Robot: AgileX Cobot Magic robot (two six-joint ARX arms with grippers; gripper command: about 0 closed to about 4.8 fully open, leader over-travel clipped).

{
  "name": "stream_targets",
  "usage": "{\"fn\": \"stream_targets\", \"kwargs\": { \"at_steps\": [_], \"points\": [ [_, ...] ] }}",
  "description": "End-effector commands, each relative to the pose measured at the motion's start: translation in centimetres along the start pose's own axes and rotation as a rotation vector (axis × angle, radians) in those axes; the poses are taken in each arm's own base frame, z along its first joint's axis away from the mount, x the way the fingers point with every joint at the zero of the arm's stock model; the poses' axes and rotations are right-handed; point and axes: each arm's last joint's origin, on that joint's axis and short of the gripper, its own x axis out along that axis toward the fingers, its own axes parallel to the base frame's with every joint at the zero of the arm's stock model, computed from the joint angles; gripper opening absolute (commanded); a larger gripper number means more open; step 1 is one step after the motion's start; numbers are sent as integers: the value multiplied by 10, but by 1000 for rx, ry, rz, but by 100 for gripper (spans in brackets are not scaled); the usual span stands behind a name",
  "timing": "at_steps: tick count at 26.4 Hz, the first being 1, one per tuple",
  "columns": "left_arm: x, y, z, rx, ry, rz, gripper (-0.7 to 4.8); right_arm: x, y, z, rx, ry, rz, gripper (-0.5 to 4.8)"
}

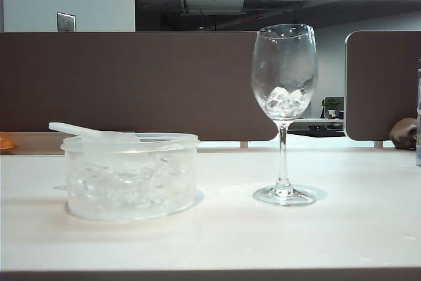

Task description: Pick up an ice shovel filled with ice cubes and pour the ice from the shovel into the glass.

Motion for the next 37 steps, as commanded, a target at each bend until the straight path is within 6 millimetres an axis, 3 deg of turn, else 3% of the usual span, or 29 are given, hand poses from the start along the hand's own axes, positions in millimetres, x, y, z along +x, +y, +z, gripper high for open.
{"fn": "stream_targets", "kwargs": {
  "at_steps": [1,12,20,27,37],
  "points": [
    [0,0,-1,-3,8,-3,-2,-11,6,-23,7,-56,-23,-1],
    [0,0,-1,-3,8,-3,-2,-18,14,-81,117,-56,-190,-1],
    [0,0,-1,-3,8,-3,-2,-16,17,-101,141,-39,-263,-1],
    [0,0,-1,-3,8,-3,-2,-15,19,-108,203,-142,-287,-1],
    [0,0,-1,-3,8,-3,-2,-14,23,-120,261,-95,-267,0]
  ]
}}
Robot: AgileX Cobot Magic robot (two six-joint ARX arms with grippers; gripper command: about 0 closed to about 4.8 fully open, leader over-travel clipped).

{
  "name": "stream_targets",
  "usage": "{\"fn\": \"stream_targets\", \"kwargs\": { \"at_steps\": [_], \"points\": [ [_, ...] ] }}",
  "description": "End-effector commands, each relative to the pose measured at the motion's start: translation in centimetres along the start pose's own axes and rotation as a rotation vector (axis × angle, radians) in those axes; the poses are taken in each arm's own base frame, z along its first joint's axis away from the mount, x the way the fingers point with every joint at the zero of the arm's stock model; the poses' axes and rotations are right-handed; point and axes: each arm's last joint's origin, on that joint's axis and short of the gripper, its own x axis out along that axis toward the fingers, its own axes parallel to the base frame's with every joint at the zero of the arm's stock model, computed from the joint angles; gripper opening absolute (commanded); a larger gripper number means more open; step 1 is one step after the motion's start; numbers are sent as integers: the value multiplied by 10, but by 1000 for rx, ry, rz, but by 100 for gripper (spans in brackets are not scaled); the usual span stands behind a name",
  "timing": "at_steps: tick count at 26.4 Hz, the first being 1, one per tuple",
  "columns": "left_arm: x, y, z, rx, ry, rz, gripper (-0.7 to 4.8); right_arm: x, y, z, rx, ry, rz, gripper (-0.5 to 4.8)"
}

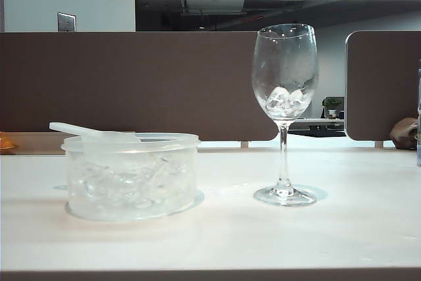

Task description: Pick up an ice shovel filled with ice cubes and pour the ice from the shovel into the glass.

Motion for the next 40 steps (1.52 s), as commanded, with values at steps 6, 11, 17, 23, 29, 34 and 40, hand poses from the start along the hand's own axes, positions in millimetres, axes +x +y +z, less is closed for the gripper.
{"fn": "stream_targets", "kwargs": {
  "at_steps": [6,11,17,23,29,34,40],
  "points": [
    [0,0,-1,-3,8,-2,-2,-3,0,-24,25,231,0,0],
    [0,0,-1,-3,8,-2,-2,-10,-3,-44,52,450,-45,0],
    [0,0,-1,-3,8,-3,-2,-15,-9,-52,96,541,-174,0],
    [0,0,-1,-3,8,-2,-2,-16,-17,-52,107,535,-254,0],
    [0,0,-1,-3,8,-3,-2,-16,-18,-52,133,535,-261,-1],
    [0,0,-1,-3,8,-2,-2,-16,-15,-52,136,535,-232,-1],
    [0,0,-1,-3,8,-2,-2,-16,-15,-52,136,534,-231,-1]
  ]
}}
